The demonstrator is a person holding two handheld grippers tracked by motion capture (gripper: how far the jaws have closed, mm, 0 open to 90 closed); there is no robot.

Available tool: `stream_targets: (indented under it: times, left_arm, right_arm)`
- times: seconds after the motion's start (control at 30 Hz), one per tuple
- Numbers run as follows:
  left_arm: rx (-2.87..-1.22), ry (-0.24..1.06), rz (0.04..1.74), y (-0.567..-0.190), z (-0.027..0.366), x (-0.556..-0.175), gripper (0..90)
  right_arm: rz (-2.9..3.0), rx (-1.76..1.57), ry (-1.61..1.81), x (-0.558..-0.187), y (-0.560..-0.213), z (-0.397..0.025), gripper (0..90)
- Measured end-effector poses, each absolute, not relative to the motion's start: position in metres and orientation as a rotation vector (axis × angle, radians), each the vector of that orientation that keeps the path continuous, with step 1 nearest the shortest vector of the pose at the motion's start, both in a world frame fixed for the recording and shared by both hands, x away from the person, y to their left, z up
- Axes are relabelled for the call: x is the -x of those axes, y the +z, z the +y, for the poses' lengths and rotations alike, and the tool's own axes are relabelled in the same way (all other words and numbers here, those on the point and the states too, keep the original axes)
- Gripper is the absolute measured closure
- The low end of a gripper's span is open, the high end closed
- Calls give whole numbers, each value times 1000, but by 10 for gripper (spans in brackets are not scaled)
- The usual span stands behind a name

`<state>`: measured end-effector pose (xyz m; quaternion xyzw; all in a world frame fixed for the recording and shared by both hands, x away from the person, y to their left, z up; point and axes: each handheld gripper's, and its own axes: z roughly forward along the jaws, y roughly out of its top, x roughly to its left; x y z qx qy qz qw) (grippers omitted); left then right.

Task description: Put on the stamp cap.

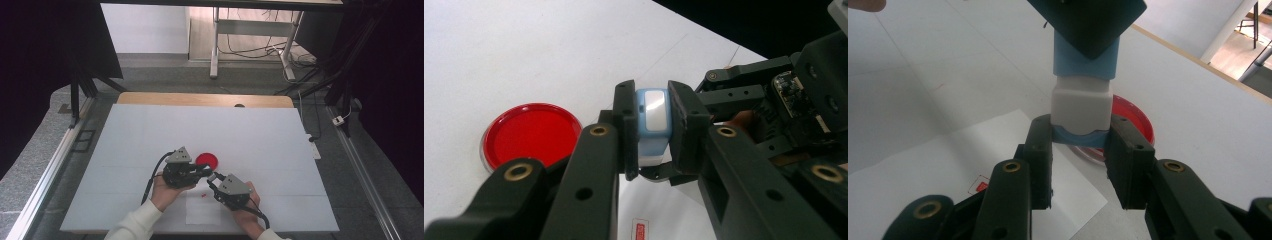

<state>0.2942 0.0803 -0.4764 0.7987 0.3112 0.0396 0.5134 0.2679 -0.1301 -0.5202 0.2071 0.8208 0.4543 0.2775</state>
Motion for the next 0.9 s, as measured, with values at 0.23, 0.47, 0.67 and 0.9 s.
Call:
stream_targets:
  times: [0.23, 0.47, 0.67, 0.9]
  left_arm:
    - [-1919, 99, 745, -474, 81, -294, 751]
    - [-1907, 111, 745, -471, 84, -294, 751]
    - [-1911, 126, 743, -470, 87, -294, 751]
    - [-1914, 130, 739, -469, 88, -294, 751]
  right_arm:
    - [2209, -557, 1237, -269, -520, -132, 629]
    - [2229, -579, 1246, -272, -520, -136, 547]
    - [2266, -595, 1247, -275, -520, -144, 508]
    - [2280, -621, 1247, -279, -515, -171, 489]
